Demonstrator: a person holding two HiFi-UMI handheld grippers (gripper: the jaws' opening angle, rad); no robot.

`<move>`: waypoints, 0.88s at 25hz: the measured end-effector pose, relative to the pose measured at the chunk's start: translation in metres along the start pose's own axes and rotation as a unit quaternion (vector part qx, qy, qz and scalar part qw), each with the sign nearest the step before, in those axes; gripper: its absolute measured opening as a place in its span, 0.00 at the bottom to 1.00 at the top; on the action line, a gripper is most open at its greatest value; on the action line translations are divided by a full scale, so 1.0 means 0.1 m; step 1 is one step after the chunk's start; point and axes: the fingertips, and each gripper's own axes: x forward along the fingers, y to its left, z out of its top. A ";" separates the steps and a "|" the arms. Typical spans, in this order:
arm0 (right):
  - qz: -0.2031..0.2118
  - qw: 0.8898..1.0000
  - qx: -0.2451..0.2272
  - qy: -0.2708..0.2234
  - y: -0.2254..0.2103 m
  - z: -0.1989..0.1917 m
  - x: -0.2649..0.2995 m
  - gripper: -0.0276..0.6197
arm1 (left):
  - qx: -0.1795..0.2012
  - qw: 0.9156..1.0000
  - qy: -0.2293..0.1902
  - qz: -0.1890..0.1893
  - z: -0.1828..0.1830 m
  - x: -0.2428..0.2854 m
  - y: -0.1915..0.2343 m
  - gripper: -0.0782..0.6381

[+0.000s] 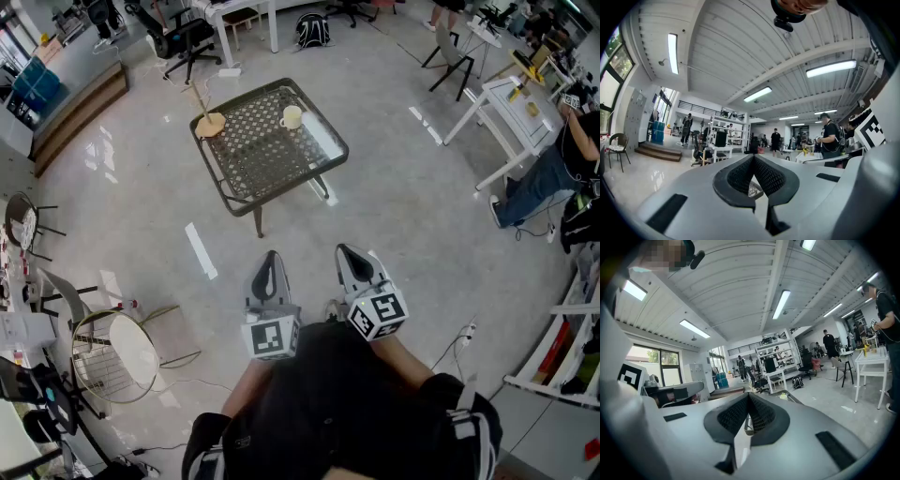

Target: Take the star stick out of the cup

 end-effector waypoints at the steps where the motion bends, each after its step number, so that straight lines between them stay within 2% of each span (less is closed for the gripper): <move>1: 0.000 1.000 0.000 0.000 -0.01 0.01 0.00 0.06 | 0.002 1.000 0.001 -0.001 0.00 0.01 -0.01 0.13; 8: 0.000 1.000 0.001 -0.003 -0.04 0.01 0.02 0.06 | 0.000 1.000 -0.001 0.002 0.05 0.05 -0.02 0.13; 11: -0.001 1.000 0.002 -0.005 -0.09 0.03 0.01 0.06 | 0.014 1.000 0.002 -0.003 0.02 0.08 -0.06 0.13; 15: 0.008 1.000 0.010 -0.011 -0.12 0.06 -0.03 0.06 | 0.001 1.000 -0.002 0.002 0.06 0.12 -0.14 0.13; 22: 0.020 1.000 0.020 -0.014 -0.29 0.09 -0.08 0.06 | 0.015 1.000 0.002 0.003 0.02 0.18 -0.31 0.13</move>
